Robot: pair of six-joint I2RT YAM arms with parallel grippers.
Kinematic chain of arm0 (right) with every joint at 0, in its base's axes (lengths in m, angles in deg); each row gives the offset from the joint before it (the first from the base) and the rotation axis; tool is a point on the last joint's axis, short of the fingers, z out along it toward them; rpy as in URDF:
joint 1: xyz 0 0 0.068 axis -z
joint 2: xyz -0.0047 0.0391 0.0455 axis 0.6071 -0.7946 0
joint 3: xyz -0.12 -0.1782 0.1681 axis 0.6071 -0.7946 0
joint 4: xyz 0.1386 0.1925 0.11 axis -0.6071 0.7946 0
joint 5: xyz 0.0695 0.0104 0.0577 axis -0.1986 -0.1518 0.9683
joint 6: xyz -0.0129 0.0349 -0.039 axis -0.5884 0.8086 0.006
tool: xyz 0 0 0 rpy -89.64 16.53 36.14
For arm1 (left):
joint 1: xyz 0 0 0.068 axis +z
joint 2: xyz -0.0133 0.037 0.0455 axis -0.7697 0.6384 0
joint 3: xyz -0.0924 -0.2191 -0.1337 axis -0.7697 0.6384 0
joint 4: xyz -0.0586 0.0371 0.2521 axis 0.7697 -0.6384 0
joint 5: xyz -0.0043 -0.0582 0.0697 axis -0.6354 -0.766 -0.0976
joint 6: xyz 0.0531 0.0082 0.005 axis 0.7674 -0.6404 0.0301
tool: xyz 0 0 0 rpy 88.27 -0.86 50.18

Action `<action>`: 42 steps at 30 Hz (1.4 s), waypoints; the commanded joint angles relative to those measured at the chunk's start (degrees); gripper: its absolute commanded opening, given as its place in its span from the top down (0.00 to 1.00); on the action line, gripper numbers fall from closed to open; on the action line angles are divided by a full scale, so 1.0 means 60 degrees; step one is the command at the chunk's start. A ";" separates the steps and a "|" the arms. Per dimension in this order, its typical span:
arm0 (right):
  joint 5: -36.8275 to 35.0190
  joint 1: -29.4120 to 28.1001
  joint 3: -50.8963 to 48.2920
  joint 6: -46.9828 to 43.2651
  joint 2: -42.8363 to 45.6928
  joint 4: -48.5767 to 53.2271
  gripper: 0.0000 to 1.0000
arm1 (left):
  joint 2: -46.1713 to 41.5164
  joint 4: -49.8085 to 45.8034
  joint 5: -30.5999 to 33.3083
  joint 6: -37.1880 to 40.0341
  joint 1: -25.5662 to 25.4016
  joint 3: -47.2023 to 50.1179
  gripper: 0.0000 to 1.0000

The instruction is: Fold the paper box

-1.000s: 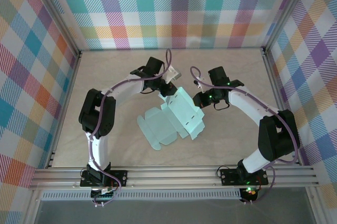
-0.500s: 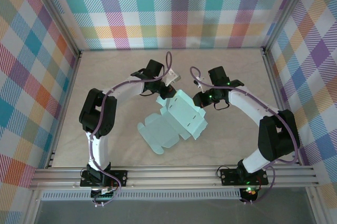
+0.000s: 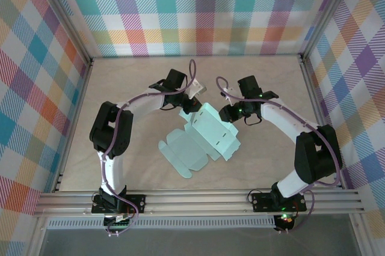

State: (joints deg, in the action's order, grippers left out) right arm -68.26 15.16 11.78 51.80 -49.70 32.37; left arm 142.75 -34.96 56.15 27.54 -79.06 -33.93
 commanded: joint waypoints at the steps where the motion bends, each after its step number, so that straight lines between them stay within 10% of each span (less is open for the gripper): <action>1: 0.0004 -0.0005 -0.0128 -0.0235 -0.0146 -0.0032 0.74 | -0.0511 0.0210 -0.0316 0.0152 0.0013 0.0195 1.00; 20: 0.0482 0.0072 -0.0316 -0.0815 -0.0381 -0.0017 0.97 | -0.0562 0.0203 -0.0371 0.0227 0.0208 0.0378 1.00; 29: 0.0477 0.0101 -0.0301 -0.0822 -0.0460 0.0009 0.83 | -0.0569 0.0570 -0.0505 0.0184 0.0233 0.0427 1.00; 42: 0.0678 0.0126 -0.0199 -0.0772 -0.0286 0.0081 0.88 | -0.0456 0.0363 -0.0522 0.0256 0.0262 0.0311 1.00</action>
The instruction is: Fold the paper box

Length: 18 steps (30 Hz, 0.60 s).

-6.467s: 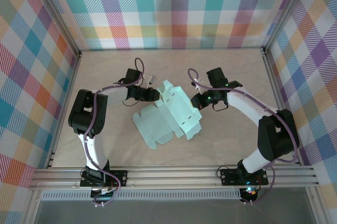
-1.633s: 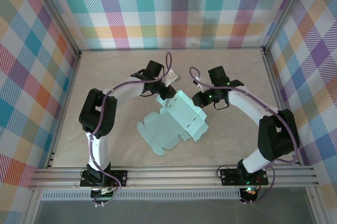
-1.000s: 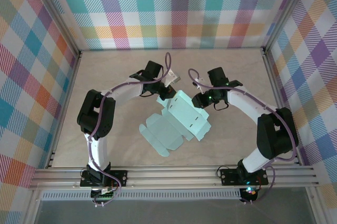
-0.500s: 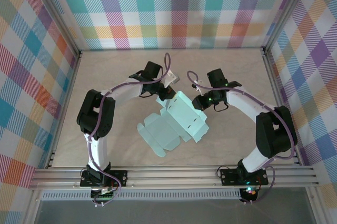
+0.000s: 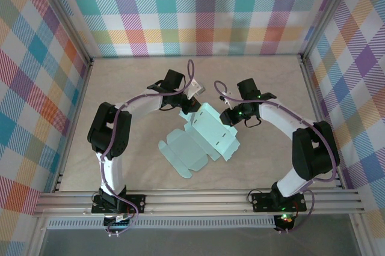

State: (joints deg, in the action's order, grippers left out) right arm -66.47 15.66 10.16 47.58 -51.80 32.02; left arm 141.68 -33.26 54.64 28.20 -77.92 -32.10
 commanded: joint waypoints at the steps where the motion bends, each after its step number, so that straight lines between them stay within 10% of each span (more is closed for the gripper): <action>1: 0.0393 0.0045 0.0076 -0.0074 0.0076 0.0134 0.88 | -0.0274 0.0078 -0.0270 0.0147 0.0073 -0.0009 1.00; 9: 0.0614 0.0016 0.0144 -0.0089 -0.0042 0.0237 1.00 | -0.0229 0.0202 -0.0191 -0.0023 0.0073 -0.0024 0.99; 18: -0.1662 -0.0261 -0.0230 -0.0132 0.0672 -0.0388 1.00 | -0.1225 0.2479 0.0360 -0.1662 0.0286 0.1256 0.34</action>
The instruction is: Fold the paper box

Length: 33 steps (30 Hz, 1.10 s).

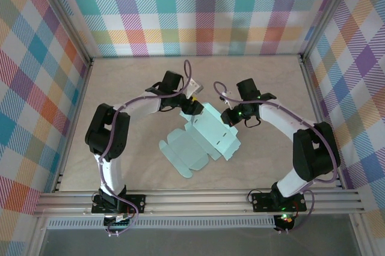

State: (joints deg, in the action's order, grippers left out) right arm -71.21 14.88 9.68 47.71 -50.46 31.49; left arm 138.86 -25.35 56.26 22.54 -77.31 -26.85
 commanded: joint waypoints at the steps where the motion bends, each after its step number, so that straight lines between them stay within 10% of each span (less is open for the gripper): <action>1: -0.1184 -0.0209 -0.0231 -0.0180 0.0545 -0.0396 1.00 | -0.1009 0.1624 0.0119 -0.1058 0.0258 0.0694 0.28; 8: -0.3395 -0.1054 -0.0583 -0.0752 0.1009 -0.0893 1.00 | -0.2556 0.4094 0.2254 -0.3510 0.0968 0.2676 0.00; 33: -0.9569 -0.4936 -0.2227 -0.5825 0.0312 -0.6188 1.00 | -0.0607 0.2893 0.3151 -0.5061 0.2534 0.1972 0.00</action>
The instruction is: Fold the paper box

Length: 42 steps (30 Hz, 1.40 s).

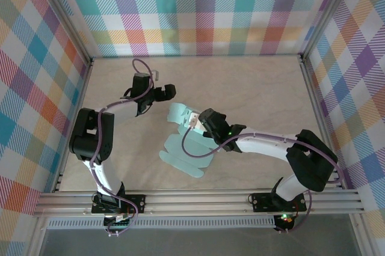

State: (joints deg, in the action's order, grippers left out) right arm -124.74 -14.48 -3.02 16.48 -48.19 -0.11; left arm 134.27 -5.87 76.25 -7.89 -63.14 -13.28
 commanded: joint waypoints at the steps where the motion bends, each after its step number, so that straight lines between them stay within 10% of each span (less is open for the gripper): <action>1: -0.0688 -0.0068 -0.0141 -0.0691 -0.0074 -0.1023 1.00 | 0.0197 -0.0419 -0.0225 -0.0027 0.0174 -0.0291 0.02; 7: -0.0678 -0.0056 -0.0149 -0.0850 -0.0039 -0.1116 1.00 | 0.0280 -0.0567 -0.0133 0.0038 0.0174 -0.0018 0.15; 16: 0.0108 0.0195 0.0068 0.0184 0.0178 -0.0365 1.00 | 0.0416 -0.0554 -0.2828 0.1047 0.0174 0.0332 0.32; 30: 0.0446 0.0388 0.0085 0.0583 0.0500 -0.0010 1.00 | -0.0817 0.0246 -0.0813 0.0058 0.0733 0.0659 0.11; 42: 0.1036 0.0404 0.0219 0.0828 0.0771 0.0071 1.00 | 0.0861 -0.1412 -0.3104 0.1220 0.0435 -0.0665 0.42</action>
State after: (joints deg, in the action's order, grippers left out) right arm -120.63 -12.44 -3.19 19.60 -45.87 0.46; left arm 138.36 -10.22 63.29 -4.04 -59.49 -14.20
